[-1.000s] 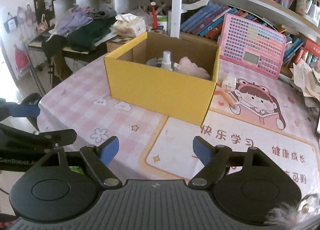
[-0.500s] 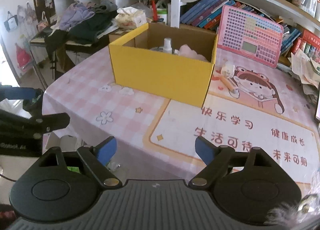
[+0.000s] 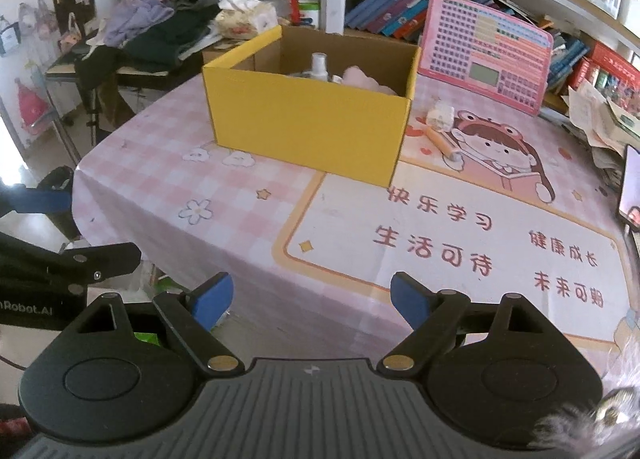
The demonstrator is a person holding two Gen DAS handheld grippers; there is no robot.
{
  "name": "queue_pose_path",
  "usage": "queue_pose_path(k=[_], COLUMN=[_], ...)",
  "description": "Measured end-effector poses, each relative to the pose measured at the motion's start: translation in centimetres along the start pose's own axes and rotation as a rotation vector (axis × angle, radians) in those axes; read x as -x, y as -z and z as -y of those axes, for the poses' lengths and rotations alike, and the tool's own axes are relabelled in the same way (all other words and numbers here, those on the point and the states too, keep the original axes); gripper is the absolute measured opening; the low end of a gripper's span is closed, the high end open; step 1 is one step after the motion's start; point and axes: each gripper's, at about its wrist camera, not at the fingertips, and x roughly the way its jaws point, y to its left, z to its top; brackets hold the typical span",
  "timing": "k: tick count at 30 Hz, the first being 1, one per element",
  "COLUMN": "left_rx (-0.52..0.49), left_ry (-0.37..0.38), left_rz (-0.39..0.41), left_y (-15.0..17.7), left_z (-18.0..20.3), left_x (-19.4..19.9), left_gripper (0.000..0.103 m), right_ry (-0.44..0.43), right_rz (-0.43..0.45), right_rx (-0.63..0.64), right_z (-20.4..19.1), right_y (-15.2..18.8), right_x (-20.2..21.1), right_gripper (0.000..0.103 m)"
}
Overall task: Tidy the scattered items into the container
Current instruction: 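Move left tool to pink stapler while right tool approaches white power adapter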
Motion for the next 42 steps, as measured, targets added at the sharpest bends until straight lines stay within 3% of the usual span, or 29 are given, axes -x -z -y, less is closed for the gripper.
queue_pose_path(k=[27, 42], left_rx=[-0.092, -0.133], left_ry=[0.116, 0.130], left_rz=[-0.056, -0.061], left_y=[-1.4, -2.0], left_z=[4.1, 5.7], left_x=[-2.6, -3.1], left_gripper=[0.097, 0.097], right_ry=[0.087, 0.124], right_rz=[-0.056, -0.065], right_rx=[-0.126, -0.161], right_z=[4.3, 5.9], right_y=[1.4, 1.5], right_x=[-0.2, -0.1], right_gripper=[0.091, 0.093])
